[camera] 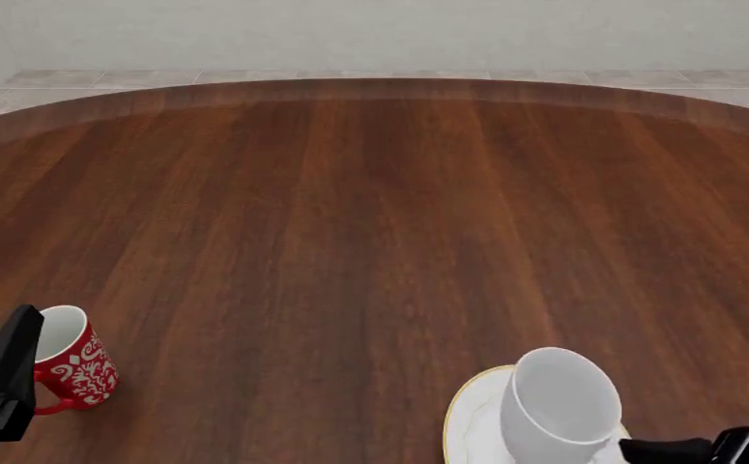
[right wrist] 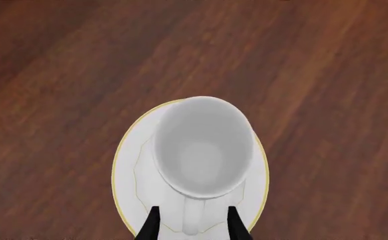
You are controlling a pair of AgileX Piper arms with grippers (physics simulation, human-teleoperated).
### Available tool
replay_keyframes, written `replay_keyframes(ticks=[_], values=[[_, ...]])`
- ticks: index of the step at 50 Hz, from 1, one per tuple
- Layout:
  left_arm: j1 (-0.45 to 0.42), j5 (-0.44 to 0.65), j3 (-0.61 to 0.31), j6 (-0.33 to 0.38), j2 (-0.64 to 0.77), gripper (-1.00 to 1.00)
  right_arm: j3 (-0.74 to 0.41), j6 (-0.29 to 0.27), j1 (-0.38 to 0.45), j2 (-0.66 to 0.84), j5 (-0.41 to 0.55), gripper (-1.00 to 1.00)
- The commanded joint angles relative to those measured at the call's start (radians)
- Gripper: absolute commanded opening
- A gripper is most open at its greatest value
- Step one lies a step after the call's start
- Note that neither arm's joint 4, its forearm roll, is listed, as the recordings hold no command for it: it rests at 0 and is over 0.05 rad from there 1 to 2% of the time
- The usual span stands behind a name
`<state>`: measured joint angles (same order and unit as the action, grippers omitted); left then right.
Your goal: Put the white mug on the plate.
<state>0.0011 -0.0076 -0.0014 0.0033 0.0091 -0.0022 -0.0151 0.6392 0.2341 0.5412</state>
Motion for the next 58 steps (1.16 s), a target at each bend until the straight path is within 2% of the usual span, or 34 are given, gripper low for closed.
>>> replay_keyframes(ticks=[1,7,12,28,58], values=[[0.0,0.002,0.001,0.0,-0.002,1.0,-0.012,-0.008,-0.017,-0.111,0.095,1.0],[0.0,0.002,0.001,0.0,-0.002,1.0,-0.096,-0.018,-0.027,-0.216,0.237,1.0],[0.0,0.002,0.001,0.0,-0.003,1.0,-0.185,-0.024,-0.032,-0.233,0.301,1.0],[0.0,0.002,0.001,0.0,-0.002,1.0,-0.348,-0.013,-0.025,-0.234,0.386,1.0],[0.0,0.002,0.001,0.0,-0.002,1.0,-0.869,0.02,-0.037,-0.234,0.651,1.0]])
